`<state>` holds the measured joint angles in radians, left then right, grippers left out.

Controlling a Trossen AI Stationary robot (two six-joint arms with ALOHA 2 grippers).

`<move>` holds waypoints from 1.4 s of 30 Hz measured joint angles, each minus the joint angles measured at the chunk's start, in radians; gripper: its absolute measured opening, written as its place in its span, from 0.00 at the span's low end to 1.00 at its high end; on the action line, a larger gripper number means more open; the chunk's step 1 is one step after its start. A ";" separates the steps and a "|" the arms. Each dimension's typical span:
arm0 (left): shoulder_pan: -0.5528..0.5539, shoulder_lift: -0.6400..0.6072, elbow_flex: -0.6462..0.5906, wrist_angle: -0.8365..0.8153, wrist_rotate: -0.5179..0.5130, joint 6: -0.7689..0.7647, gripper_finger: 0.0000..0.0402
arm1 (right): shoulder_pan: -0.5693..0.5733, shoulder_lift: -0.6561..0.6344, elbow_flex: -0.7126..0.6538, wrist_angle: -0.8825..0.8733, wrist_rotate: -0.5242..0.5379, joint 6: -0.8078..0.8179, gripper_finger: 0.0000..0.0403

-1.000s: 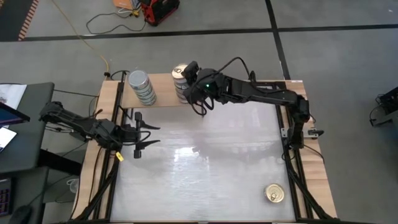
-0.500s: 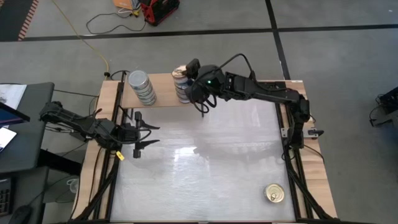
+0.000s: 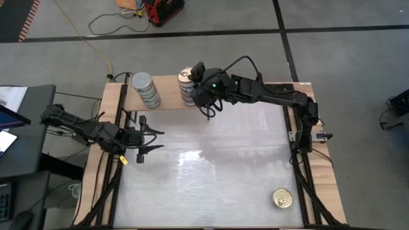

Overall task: Stack canned seafood by type on shelf
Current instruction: Stack the blue-pink tuna can on top of the other blue-pink tuna cans on the shelf

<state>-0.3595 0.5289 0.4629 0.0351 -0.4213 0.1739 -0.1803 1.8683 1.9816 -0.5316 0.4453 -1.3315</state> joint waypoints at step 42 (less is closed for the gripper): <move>0.000 0.000 0.000 -0.001 0.043 -0.010 0.53 | 0.007 0.000 0.000 0.025 -0.002 -0.005 0.61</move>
<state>-0.3595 0.5289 0.4629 0.0338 -0.3786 0.1637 -0.1732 1.8683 1.9812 -0.5063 0.4431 -1.3361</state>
